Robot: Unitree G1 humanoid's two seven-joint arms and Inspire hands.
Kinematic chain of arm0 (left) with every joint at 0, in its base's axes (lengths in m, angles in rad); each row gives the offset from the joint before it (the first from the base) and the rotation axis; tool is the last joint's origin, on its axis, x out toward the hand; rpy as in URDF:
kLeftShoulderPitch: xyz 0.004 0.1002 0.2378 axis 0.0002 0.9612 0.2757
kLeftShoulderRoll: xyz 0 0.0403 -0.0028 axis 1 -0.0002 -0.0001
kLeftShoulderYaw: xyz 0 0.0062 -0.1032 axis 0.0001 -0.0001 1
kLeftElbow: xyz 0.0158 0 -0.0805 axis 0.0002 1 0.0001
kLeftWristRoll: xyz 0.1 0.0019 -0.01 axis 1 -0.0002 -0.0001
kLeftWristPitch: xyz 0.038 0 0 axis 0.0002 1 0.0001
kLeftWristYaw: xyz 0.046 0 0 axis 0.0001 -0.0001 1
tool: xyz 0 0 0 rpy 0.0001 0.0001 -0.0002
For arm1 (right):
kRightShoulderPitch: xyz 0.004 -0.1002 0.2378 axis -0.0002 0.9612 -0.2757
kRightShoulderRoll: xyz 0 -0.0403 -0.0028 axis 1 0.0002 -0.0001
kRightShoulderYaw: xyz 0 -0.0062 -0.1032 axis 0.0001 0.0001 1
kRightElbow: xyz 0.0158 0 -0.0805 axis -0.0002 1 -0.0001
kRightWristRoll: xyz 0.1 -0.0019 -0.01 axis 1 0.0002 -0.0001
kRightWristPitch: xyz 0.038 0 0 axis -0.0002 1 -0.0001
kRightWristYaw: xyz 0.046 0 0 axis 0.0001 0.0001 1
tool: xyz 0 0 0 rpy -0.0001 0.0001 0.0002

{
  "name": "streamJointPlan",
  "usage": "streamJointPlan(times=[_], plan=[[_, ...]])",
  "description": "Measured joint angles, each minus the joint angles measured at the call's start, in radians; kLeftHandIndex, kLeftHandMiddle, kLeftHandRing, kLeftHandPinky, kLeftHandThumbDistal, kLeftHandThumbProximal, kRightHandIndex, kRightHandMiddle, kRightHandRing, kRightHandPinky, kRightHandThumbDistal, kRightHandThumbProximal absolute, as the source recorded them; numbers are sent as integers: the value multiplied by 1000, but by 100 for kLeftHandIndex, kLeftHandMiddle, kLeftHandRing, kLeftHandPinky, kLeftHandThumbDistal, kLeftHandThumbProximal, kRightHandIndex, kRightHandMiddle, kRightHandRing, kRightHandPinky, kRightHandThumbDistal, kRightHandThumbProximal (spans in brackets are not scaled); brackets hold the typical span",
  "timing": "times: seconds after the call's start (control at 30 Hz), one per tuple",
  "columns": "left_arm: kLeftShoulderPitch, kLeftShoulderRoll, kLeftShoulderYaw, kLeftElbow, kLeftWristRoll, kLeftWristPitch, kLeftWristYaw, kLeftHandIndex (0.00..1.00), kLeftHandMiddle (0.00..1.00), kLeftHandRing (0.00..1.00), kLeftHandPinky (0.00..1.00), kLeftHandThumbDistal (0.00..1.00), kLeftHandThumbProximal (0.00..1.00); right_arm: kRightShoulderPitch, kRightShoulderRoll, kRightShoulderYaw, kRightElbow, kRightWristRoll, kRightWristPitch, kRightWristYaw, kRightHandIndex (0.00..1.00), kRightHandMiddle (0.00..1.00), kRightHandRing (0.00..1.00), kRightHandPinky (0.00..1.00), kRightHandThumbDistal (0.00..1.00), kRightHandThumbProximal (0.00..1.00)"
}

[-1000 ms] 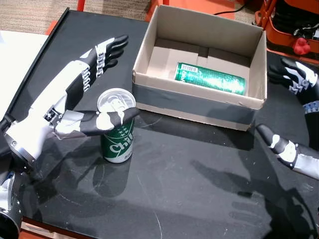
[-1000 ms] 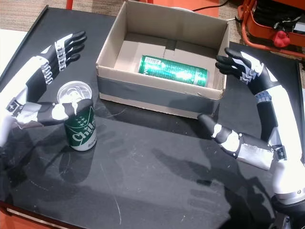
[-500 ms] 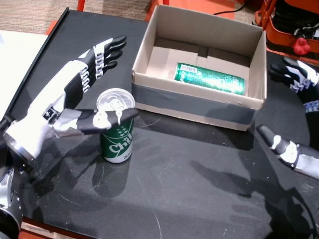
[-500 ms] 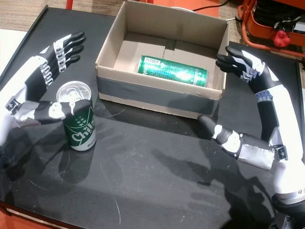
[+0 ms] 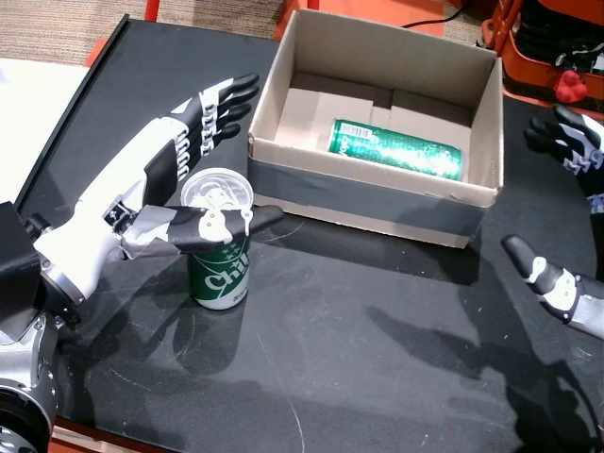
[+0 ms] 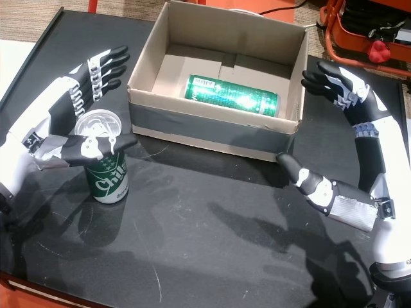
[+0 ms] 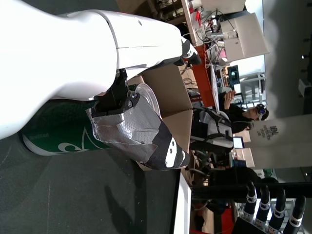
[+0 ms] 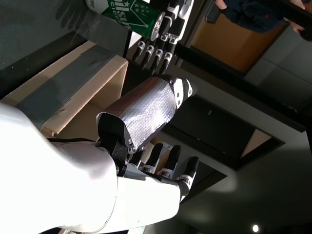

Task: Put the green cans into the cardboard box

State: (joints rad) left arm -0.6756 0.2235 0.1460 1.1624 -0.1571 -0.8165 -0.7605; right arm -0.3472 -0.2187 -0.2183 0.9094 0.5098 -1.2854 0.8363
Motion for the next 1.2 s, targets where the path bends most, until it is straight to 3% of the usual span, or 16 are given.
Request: streamJointPlan(times=[0.53,1.2], plan=[[16,-13,-8,0,8,-15,33,91,96,99,96,74,0,0,0,-28,10,-2,-7,2,74,73,77,83,92,39],[66,-62,21,-1,-3,-28,16,90,96,99,95,64,0,-1,0,-37,15,-1,10,15,72,73,77,83,93,38]])
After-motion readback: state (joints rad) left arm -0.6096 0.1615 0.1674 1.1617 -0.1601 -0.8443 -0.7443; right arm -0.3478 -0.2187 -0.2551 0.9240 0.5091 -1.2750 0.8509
